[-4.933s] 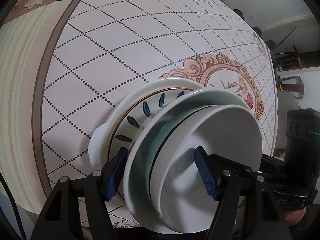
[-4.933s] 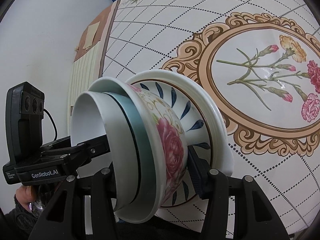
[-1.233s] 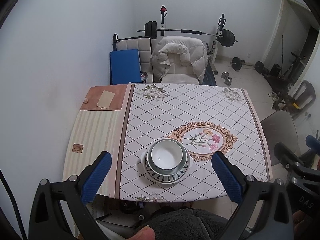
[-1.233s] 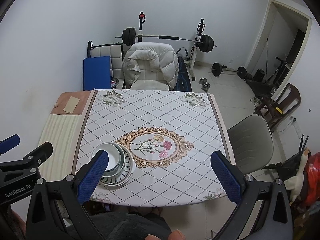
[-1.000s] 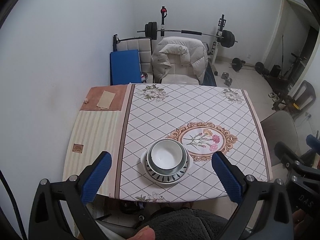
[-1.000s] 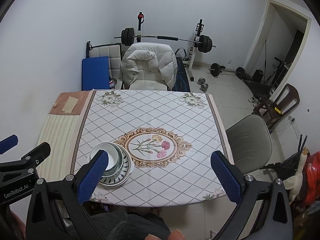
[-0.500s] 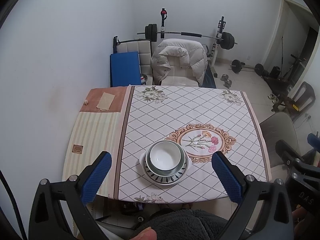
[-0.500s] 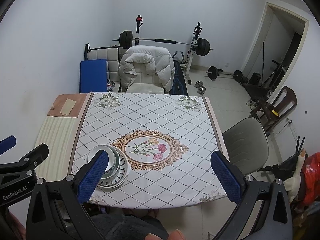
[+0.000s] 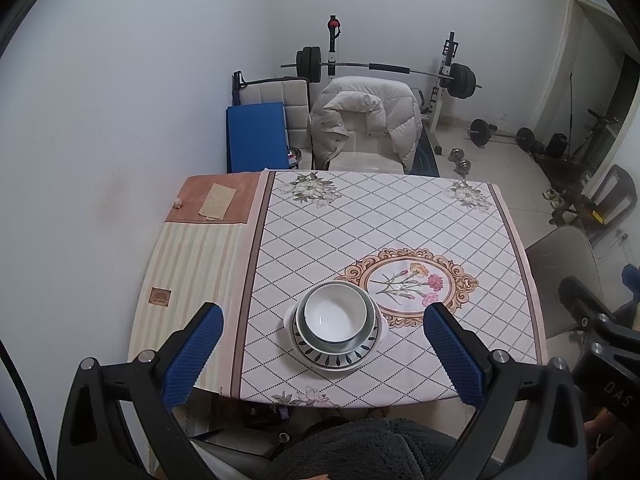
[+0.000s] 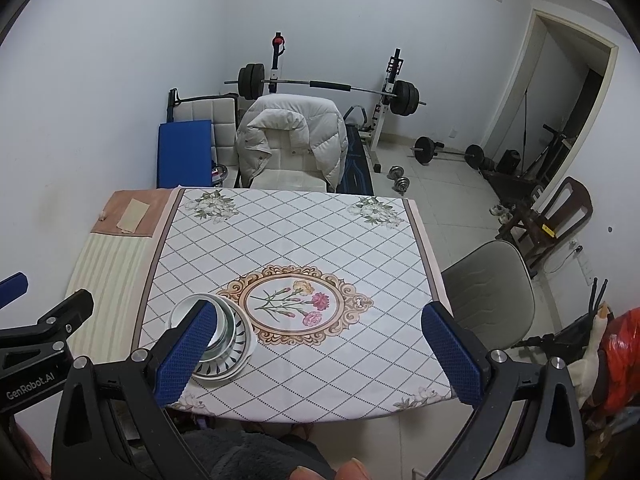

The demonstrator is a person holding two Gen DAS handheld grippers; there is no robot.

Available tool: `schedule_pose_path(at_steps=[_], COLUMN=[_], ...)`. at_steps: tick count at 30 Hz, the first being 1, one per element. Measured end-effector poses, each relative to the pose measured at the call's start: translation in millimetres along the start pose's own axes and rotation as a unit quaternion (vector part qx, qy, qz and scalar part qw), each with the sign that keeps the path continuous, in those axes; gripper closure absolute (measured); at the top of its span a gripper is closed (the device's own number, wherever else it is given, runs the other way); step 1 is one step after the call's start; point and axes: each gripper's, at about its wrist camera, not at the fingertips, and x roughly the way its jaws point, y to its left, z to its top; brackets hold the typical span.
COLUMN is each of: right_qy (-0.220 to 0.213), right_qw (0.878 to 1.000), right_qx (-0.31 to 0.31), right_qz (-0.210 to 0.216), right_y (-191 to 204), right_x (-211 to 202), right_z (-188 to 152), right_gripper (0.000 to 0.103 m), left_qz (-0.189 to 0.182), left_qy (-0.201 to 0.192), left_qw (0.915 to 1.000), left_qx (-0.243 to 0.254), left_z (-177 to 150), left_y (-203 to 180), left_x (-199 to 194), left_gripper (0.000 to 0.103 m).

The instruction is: Organize plates and bowls

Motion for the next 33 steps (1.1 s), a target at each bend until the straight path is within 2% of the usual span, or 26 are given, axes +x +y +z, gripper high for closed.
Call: schedule_pose_path(at_steps=[33], right_qy=[0.002], right_qw=[1.000], right_qx=[-0.006], right_qz=[0.000], right_y=[-8.5], right_x=[12.7], right_z=[3.6], right_gripper=[0.000], left_qz=[0.004], left_qy=[0.002], left_qw=[1.0000], left_qx=[0.001], left_z=[2.0], left_y=[1.5], left_x=[5.6], left_gripper=[0.000])
